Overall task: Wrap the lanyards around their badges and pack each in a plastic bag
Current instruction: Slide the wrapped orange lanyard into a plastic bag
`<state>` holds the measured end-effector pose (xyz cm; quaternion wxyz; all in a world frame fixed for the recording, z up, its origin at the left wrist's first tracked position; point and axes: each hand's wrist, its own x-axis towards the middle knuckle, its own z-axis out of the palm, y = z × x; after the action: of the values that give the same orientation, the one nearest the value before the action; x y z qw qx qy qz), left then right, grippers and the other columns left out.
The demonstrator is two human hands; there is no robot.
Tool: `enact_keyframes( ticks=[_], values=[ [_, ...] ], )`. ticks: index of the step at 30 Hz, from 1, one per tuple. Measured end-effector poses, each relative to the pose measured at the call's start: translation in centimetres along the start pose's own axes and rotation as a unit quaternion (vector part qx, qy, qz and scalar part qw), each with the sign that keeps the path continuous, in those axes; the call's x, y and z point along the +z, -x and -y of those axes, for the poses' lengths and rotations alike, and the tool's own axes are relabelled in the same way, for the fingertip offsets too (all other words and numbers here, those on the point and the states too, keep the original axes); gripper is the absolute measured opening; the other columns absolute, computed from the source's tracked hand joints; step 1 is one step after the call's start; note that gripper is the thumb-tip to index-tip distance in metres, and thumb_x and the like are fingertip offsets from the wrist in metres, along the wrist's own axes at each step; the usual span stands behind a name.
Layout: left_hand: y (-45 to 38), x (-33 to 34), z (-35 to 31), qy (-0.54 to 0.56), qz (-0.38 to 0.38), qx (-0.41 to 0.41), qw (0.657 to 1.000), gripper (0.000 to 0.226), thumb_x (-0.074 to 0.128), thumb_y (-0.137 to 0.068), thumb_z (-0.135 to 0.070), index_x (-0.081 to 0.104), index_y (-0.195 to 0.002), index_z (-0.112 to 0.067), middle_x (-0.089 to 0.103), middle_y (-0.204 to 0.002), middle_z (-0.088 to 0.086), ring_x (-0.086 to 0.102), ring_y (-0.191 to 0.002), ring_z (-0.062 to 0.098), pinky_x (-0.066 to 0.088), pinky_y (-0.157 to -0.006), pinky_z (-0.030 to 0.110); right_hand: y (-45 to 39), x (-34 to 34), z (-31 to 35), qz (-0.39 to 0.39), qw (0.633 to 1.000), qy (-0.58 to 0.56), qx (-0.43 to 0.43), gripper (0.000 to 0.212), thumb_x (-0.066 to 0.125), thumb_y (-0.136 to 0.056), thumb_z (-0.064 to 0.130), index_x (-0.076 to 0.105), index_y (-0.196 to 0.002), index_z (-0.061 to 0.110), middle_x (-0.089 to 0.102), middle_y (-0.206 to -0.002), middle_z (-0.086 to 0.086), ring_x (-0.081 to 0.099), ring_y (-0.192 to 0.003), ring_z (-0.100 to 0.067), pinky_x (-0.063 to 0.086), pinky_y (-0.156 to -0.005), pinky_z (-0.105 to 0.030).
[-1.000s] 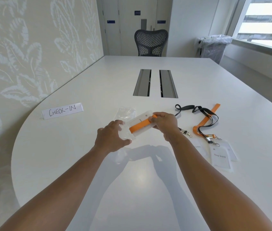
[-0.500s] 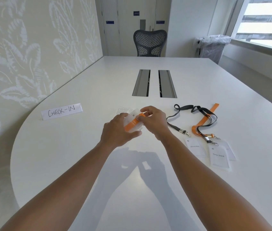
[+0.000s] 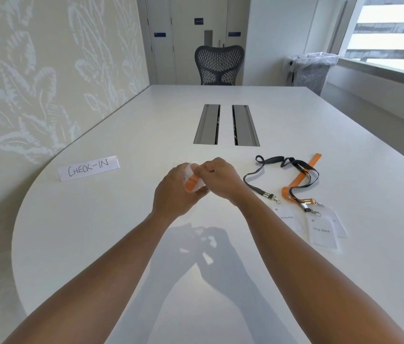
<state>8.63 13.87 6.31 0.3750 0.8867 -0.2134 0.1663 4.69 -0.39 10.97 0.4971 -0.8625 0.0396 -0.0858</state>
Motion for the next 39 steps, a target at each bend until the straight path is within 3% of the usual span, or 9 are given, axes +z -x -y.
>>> enact_keyframes(
  ticks=[3, 5, 8, 12, 18, 24, 30, 33, 39],
  values=[
    [0.0, 0.2, 0.4, 0.005, -0.002, 0.006, 1.000, 0.067, 0.075, -0.077, -0.057, 0.056, -0.133, -0.025, 0.068, -0.121, -0.009, 0.065, -0.110, 0.016, 0.043, -0.080, 0.024, 0.2, -0.2, -0.1, 0.030, 0.999, 0.020, 0.010, 0.029, 0.070, -0.084, 0.051, 0.074, -0.103, 0.030, 0.062, -0.113, 0.002, 0.060, -0.097, -0.011, 0.047, -0.069, -0.024],
    [0.0, 0.2, 0.5, 0.022, -0.007, 0.003, 1.000, 0.070, 0.075, -0.074, -0.056, 0.056, -0.133, -0.025, 0.068, -0.121, -0.009, 0.065, -0.107, 0.016, 0.043, -0.079, 0.023, 0.3, -0.3, -0.5, 0.051, 0.998, 0.026, 0.027, 0.031, 0.074, -0.083, 0.041, 0.069, -0.112, 0.035, 0.059, -0.115, 0.000, 0.060, -0.084, -0.010, 0.050, -0.068, -0.025],
    [0.1, 0.2, 0.4, 0.040, -0.003, -0.021, 0.999, 0.075, 0.077, -0.069, -0.060, 0.053, -0.131, -0.027, 0.066, -0.116, -0.011, 0.062, -0.096, 0.012, 0.041, -0.073, 0.022, 0.5, -0.3, -0.8, 0.044, 0.999, 0.002, 0.031, 0.022, 0.074, -0.085, 0.032, 0.070, -0.104, 0.023, 0.071, -0.101, -0.010, 0.062, -0.066, -0.013, 0.053, -0.068, -0.030],
    [0.0, -0.1, 0.5, 0.068, 0.010, -0.045, 0.997, 0.075, 0.079, -0.065, -0.063, 0.046, -0.127, -0.034, 0.060, -0.101, -0.016, 0.061, -0.088, 0.011, 0.043, -0.065, 0.020, 0.1, -0.5, -1.2, 0.012, 0.999, 0.022, 0.046, 0.025, 0.074, -0.085, 0.033, 0.068, -0.086, 0.008, 0.073, -0.074, -0.006, 0.066, -0.065, -0.011, 0.044, -0.053, -0.021],
    [-0.3, -1.1, 1.6, 0.155, 0.102, 0.003, 0.983, 0.058, 0.081, -0.069, -0.062, 0.052, -0.116, -0.043, 0.063, -0.103, -0.013, 0.062, -0.083, 0.009, 0.053, -0.066, 0.018, -0.5, -1.3, -1.6, 0.006, 0.997, 0.068, 0.036, 0.020, 0.072, -0.087, 0.026, 0.069, -0.084, 0.006, 0.068, -0.068, 0.002, 0.058, -0.060, -0.012, 0.036, -0.040, -0.013],
    [-0.7, -1.2, 3.2, 0.162, 0.117, -0.016, 0.980, 0.018, 0.079, -0.085, -0.040, 0.063, -0.094, -0.037, 0.067, -0.100, -0.016, 0.065, -0.073, 0.003, 0.046, -0.066, 0.014, -0.7, -2.1, -2.4, 0.016, 0.994, 0.106, 0.030, 0.023, 0.077, -0.084, 0.029, 0.071, -0.084, 0.007, 0.074, -0.078, 0.000, 0.063, -0.068, -0.017, 0.041, -0.045, -0.019],
    [-0.3, -1.2, 3.1, 0.121, 0.108, -0.034, 0.986, 0.027, 0.080, -0.080, -0.050, 0.063, -0.078, -0.030, 0.069, -0.082, -0.018, 0.067, -0.067, 0.002, 0.044, -0.055, 0.013, -0.4, -2.6, -3.0, 0.053, 0.974, 0.222, 0.016, 0.021, 0.076, -0.085, 0.032, 0.068, -0.087, 0.013, 0.057, -0.079, 0.007, 0.054, -0.068, -0.012, 0.042, -0.055, -0.022],
    [0.0, -1.4, 3.1, 0.090, 0.108, -0.027, 0.990, 0.034, 0.078, -0.078, -0.058, 0.059, -0.076, -0.031, 0.066, -0.078, -0.020, 0.065, -0.063, 0.001, 0.039, -0.048, 0.012, -0.3, -2.8, -3.4, 0.064, 0.971, 0.231, 0.016, 0.016, 0.077, -0.084, 0.032, 0.066, -0.082, 0.021, 0.062, -0.087, 0.004, 0.059, -0.077, -0.018, 0.049, -0.065, -0.025],
    [-0.1, -1.5, 3.4, 0.064, 0.158, -0.007, 0.985, 0.021, 0.073, -0.082, -0.057, 0.063, -0.084, -0.038, 0.066, -0.089, -0.027, 0.065, -0.073, 0.002, 0.050, -0.065, 0.026, 0.0, -2.8, -4.1, 0.058, 0.977, 0.207, 0.011, 0.014, 0.079, -0.081, 0.029, 0.066, -0.075, 0.029, 0.066, -0.092, 0.011, 0.060, -0.078, -0.013, 0.048, -0.065, -0.025]
  ],
)
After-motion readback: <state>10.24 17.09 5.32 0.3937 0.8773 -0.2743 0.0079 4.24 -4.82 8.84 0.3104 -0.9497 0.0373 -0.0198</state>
